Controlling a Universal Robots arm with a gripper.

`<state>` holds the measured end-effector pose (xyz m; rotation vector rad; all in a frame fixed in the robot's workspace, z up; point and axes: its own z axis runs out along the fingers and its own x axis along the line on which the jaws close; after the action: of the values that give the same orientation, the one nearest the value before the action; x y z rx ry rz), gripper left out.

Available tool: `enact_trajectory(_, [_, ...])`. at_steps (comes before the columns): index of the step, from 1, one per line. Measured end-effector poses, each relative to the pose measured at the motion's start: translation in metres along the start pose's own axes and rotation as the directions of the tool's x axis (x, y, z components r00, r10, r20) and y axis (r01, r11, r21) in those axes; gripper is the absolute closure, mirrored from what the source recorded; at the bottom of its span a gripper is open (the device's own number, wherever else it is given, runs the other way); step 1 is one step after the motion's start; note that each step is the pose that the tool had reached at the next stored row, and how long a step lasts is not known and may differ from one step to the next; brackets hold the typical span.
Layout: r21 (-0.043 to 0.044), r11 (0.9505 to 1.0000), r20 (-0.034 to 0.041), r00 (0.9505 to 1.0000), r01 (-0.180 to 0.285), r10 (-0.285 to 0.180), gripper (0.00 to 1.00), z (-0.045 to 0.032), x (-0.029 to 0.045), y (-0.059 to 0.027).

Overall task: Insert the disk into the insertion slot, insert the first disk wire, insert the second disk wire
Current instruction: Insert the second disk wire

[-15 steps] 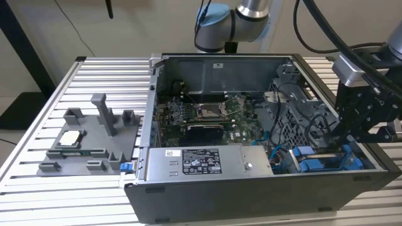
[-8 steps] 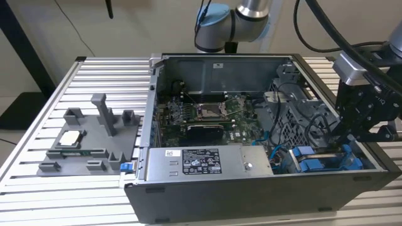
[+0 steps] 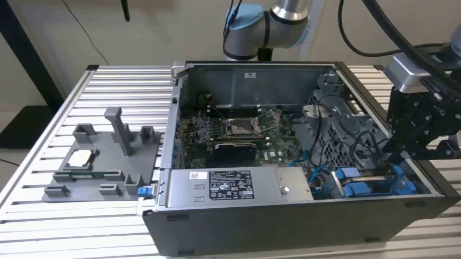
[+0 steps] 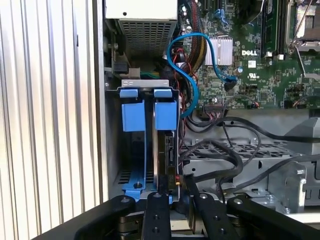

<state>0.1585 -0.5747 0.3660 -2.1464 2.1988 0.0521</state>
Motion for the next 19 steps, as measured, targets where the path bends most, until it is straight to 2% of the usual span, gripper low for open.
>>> enact_trajectory(7, [0.0000, 1.0000, -0.0001, 1.0000, 0.000, 0.000, 0.73, -0.0008, -0.0005, -0.0010])
enact_trajectory(19, [0.0000, 1.0000, -0.0001, 1.0000, 0.000, 0.000, 0.73, -0.0009, -0.0008, -0.0114])
